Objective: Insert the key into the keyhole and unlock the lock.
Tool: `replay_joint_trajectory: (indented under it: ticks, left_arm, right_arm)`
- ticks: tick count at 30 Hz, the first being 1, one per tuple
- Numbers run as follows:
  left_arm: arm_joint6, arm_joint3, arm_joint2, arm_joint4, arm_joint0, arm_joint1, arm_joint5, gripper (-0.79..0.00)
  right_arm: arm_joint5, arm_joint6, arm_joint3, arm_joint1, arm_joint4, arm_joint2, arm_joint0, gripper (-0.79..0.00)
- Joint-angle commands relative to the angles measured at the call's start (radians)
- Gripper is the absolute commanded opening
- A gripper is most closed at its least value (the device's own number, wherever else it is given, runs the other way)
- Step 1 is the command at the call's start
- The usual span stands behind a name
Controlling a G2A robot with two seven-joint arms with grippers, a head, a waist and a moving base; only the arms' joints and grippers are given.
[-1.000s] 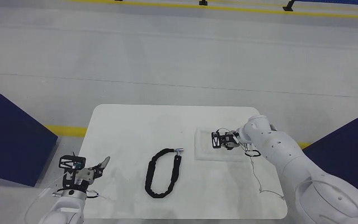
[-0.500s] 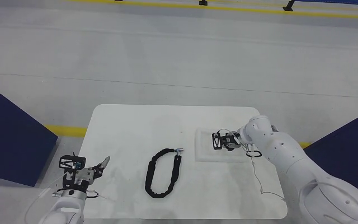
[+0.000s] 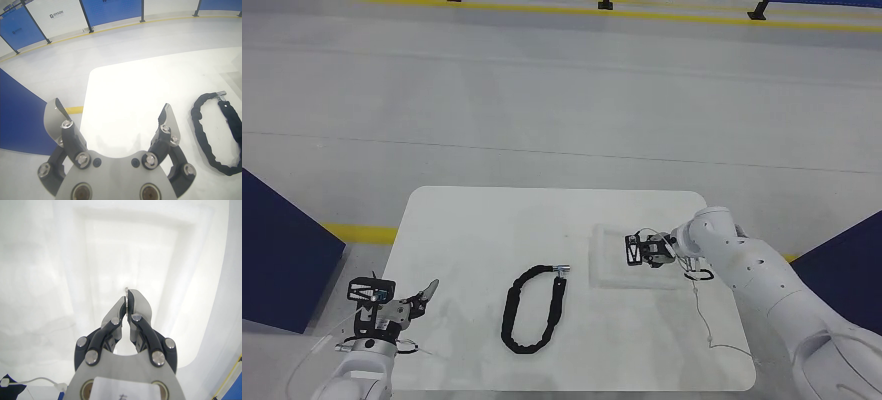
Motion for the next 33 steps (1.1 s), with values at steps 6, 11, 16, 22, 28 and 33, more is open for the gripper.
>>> replay_joint_trajectory:
  ticks: [6,11,16,22,28,33]
  left_arm:
    - [0.000,0.000,0.000,0.000,0.000,0.000,0.000,0.000]
    - [0.000,0.000,0.000,0.000,0.000,0.000,0.000,0.000]
    - [0.000,0.000,0.000,0.000,0.000,0.000,0.000,0.000]
    - [0.000,0.000,0.000,0.000,0.000,0.000,0.000,0.000]
    - [0.000,0.000,0.000,0.000,0.000,0.000,0.000,0.000]
    - [0.000,0.000,0.000,0.000,0.000,0.000,0.000,0.000]
  right_arm:
    - [0.027,0.021,-0.085,0.047,-0.020,0.049,-0.056,-0.785]
    - [0.024,0.049,-0.133,0.077,-0.001,0.096,-0.094,-0.785]
    - [0.006,0.097,-0.182,0.104,0.048,0.154,-0.123,-0.785]
    - [-0.036,0.172,-0.226,0.132,0.146,0.225,-0.168,-0.785]
    - [-0.041,0.288,-0.281,0.151,0.250,0.288,-0.209,-0.785]
    - [-0.019,0.340,-0.298,0.171,0.402,0.362,-0.257,-0.785]
